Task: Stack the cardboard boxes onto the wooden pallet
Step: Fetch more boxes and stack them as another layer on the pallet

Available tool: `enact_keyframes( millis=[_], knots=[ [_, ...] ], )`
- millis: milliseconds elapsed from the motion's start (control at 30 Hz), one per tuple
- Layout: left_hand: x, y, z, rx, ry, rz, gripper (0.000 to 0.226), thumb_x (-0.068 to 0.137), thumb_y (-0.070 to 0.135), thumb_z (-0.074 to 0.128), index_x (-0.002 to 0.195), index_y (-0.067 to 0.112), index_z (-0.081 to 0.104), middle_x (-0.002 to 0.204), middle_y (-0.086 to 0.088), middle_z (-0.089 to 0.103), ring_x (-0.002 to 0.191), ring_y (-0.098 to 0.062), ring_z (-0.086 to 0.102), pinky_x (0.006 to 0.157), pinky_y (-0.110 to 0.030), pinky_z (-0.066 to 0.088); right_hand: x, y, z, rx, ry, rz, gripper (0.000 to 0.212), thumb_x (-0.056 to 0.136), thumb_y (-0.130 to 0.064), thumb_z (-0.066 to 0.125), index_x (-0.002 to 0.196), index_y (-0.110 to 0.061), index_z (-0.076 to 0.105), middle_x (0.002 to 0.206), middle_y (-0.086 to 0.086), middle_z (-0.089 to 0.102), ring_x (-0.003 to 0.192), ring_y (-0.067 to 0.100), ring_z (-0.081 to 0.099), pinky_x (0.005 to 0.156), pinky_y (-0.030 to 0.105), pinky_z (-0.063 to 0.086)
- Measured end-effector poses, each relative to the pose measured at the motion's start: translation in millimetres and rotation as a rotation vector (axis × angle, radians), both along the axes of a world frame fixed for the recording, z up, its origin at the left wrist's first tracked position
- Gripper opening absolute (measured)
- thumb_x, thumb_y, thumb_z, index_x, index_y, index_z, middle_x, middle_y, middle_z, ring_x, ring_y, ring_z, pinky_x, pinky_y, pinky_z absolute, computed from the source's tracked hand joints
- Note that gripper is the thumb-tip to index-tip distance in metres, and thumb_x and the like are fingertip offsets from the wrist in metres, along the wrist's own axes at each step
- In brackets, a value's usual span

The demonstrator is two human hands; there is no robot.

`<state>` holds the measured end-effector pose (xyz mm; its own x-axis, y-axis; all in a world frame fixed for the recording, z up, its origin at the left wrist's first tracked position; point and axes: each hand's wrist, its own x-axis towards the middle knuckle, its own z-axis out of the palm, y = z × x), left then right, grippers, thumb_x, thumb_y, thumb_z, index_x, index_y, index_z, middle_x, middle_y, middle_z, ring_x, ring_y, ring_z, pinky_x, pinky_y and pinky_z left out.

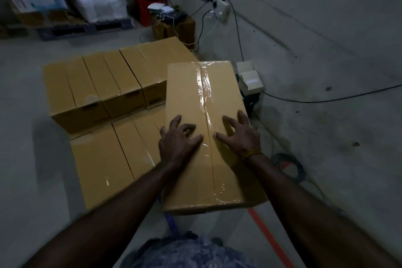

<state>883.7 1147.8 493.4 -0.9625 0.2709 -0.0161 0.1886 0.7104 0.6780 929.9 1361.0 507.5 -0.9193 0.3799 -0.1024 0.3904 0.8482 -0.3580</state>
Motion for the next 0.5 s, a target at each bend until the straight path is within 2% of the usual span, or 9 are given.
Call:
enact_keyframes(
  millis=[233, 500],
  knots=[
    [-19, 80, 1, -0.004, -0.016, 0.085, 0.054, 0.079, 0.065, 0.067, 0.127, 0.042, 0.061, 0.159, 0.011, 0.026, 0.140, -0.034, 0.027, 0.100, -0.054, 0.040, -38, 80, 1, 0.025, -0.021, 0.089, 0.079, 0.077, -0.075, 0.061, 0.146, -0.045, 0.038, 0.165, -0.003, 0.008, 0.136, 0.042, 0.035, 0.107, 0.054, 0.036],
    [-85, 137, -18, -0.051, -0.025, 0.163, 0.054, 0.079, 0.064, 0.068, 0.128, 0.042, 0.061, 0.160, 0.010, 0.024, 0.140, -0.035, 0.026, 0.099, -0.053, 0.041, -115, 136, -19, 0.011, -0.026, 0.156, 0.080, 0.078, -0.074, 0.062, 0.148, -0.045, 0.035, 0.165, -0.003, 0.005, 0.137, 0.043, 0.033, 0.104, 0.052, 0.038]
  ],
)
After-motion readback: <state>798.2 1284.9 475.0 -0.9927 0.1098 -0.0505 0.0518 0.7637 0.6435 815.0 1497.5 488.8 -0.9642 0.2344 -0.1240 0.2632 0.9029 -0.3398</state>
